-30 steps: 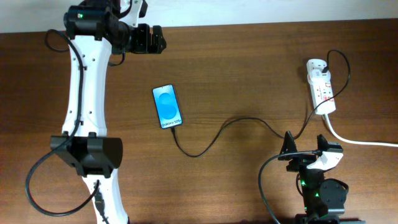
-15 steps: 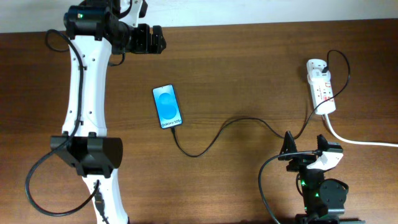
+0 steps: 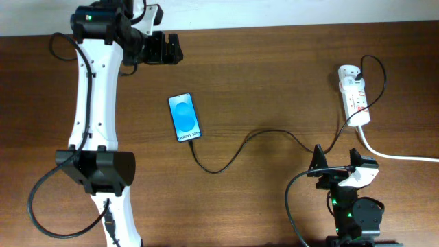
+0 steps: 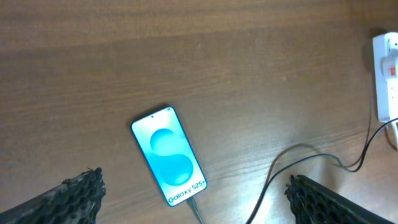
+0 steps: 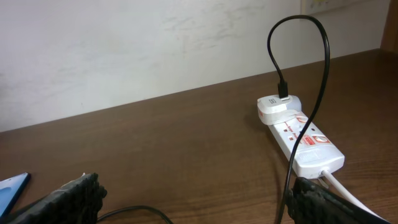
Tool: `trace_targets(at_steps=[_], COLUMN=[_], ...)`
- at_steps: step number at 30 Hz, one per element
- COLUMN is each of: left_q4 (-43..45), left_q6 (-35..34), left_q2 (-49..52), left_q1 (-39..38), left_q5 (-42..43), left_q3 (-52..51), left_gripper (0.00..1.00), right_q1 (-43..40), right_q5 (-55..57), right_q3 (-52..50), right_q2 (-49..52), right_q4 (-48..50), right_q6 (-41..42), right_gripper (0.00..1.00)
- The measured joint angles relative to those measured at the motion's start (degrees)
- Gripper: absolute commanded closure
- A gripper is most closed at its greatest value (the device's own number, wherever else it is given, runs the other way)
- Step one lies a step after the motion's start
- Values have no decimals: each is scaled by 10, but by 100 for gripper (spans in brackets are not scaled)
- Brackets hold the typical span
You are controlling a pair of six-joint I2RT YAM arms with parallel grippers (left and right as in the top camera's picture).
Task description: Plug charger to phone and switch on socket
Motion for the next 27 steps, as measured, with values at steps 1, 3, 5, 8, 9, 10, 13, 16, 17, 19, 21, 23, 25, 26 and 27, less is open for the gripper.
trace_targets(at_steps=[1, 3, 5, 8, 9, 10, 13, 16, 17, 19, 21, 23, 25, 26, 27], left_q4=[-4, -3, 3, 50, 87, 107, 208, 289, 324, 391, 448, 489, 554, 591, 604], left_q6=[0, 0, 0, 0, 0, 0, 0, 0, 0, 0, 0, 0, 0, 0, 0], left_q2=[0, -2, -16, -70, -110, -142, -262, -377, -413, -487, -541, -591, -642, -672, -680], left_q1=[0, 0, 0, 0, 0, 0, 0, 0, 0, 0, 0, 0, 0, 1, 1], left_q5=[-1, -4, -7, -14, -18, -23, -43, -69, -78, -101, -118, -133, -145, -150, -151], left_q3=[0, -3, -28, -106, -159, -194, -332, -476, -525, -638, -728, -812, -895, -939, -951], left_gripper=[1, 1, 1, 1, 1, 1, 1, 1, 1, 1, 1, 1, 1, 1, 1], right_q1=[0, 0, 0, 0, 0, 0, 0, 0, 0, 0, 0, 0, 0, 0, 0], right_q5=[0, 0, 0, 0, 0, 0, 0, 0, 0, 0, 0, 0, 0, 0, 0], right_q3=[0, 0, 0, 0, 0, 0, 0, 0, 0, 0, 0, 0, 0, 0, 0], right_q2=[0, 0, 0, 0, 0, 0, -1, -1, -1, -1, -2, -2, -2, -2, -2], right_q4=[0, 0, 0, 0, 0, 0, 0, 0, 0, 0, 0, 0, 0, 0, 0], right_q6=[0, 0, 0, 0, 0, 0, 0, 0, 0, 0, 0, 0, 0, 0, 0], right_gripper=[2, 2, 2, 2, 2, 2, 2, 2, 2, 2, 2, 2, 2, 2, 2])
